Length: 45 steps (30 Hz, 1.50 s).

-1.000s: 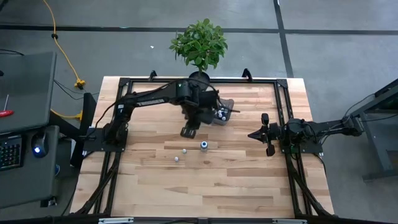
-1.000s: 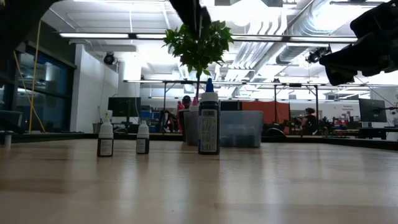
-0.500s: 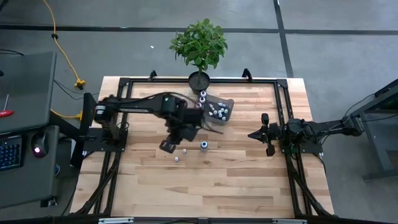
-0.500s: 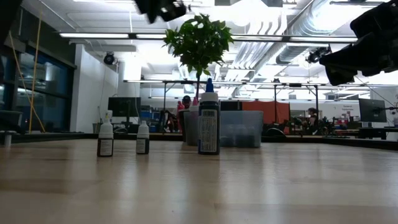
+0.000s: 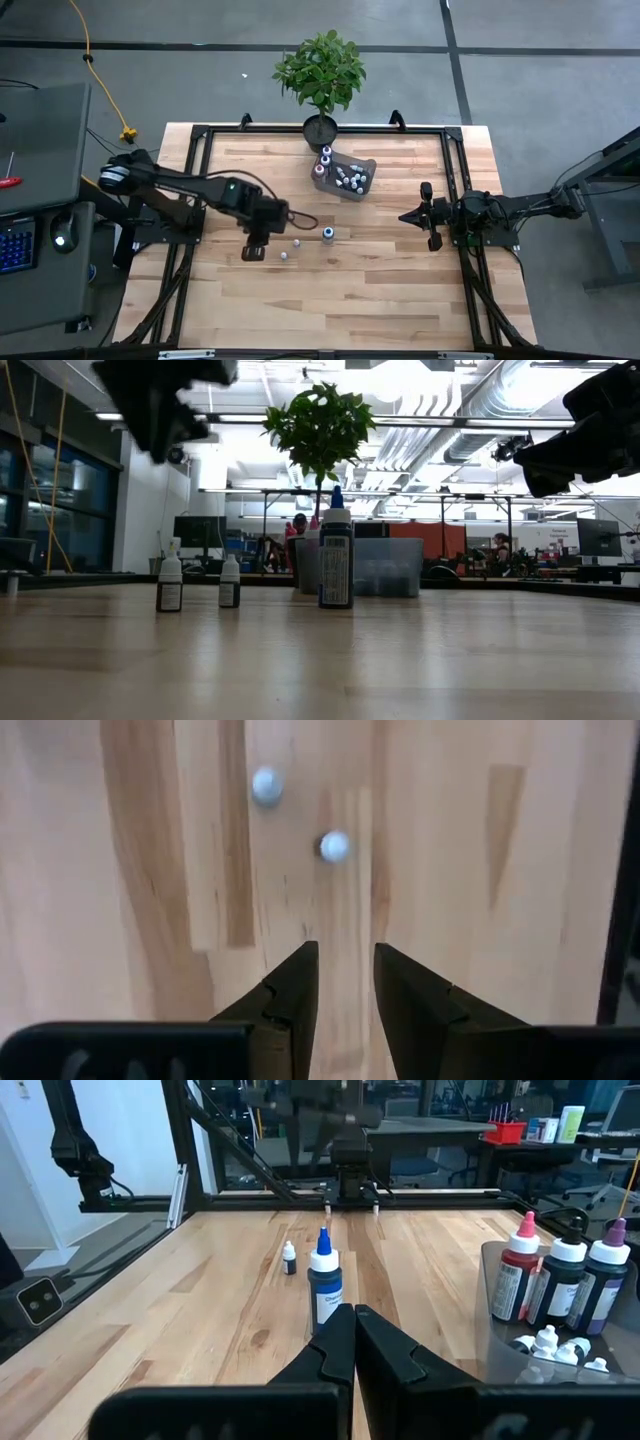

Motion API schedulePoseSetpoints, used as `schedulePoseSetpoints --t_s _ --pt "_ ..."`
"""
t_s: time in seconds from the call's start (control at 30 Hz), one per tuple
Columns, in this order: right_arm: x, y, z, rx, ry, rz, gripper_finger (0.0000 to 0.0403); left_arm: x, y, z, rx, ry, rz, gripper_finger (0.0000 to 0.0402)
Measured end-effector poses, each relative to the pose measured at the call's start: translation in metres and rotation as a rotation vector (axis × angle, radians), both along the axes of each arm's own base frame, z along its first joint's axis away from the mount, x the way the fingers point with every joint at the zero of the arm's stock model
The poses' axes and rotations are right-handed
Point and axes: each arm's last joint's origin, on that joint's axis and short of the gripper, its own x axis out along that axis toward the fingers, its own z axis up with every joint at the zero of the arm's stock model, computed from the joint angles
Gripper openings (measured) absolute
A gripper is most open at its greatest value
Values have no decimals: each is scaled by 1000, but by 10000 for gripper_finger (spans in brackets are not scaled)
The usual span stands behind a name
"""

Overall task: Pick & Place food coloring
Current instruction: Put the small black food coloring bottle into the black bin

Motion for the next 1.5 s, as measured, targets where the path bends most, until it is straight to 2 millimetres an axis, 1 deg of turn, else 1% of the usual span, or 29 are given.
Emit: schedulePoseSetpoints --t_s 0.1,0.2,0.33,0.47,0.57,0.63,0.77,0.87,0.97,1.1,1.33,1.4,1.5 --pt "0 0 0 0 0 0 2 -7 -5 -13 5 44 70 97" --pt "0 0 0 0 0 0 3 -10 -10 -21 19 76 147 97" --pt "0 0 0 0 0 0 2 -3 -15 -28 24 75 324 97" --pt "0 0 0 0 0 0 2 7 -17 -36 -2 65 452 97" --pt "0 0 0 0 0 0 3 16 -21 -45 -56 85 459 97" --pt "0 0 0 0 0 0 2 22 -26 -52 -66 91 462 97" --pt "0 0 0 0 0 0 3 32 -29 -65 -77 102 507 97" --pt "0 0 0 0 0 0 2 36 -29 -72 -65 116 519 97" --pt "0 0 0 0 0 0 3 37 -29 -74 -55 111 535 99" --pt "0 0 0 0 0 0 2 39 -29 -75 -67 100 548 125" --pt "0 0 0 0 0 0 3 42 -30 -77 -92 101 566 204" --pt "0 0 0 0 0 0 2 43 -31 -78 -90 104 566 218" --pt "0 0 0 0 -1 0 3 45 -31 -85 -75 121 569 224"
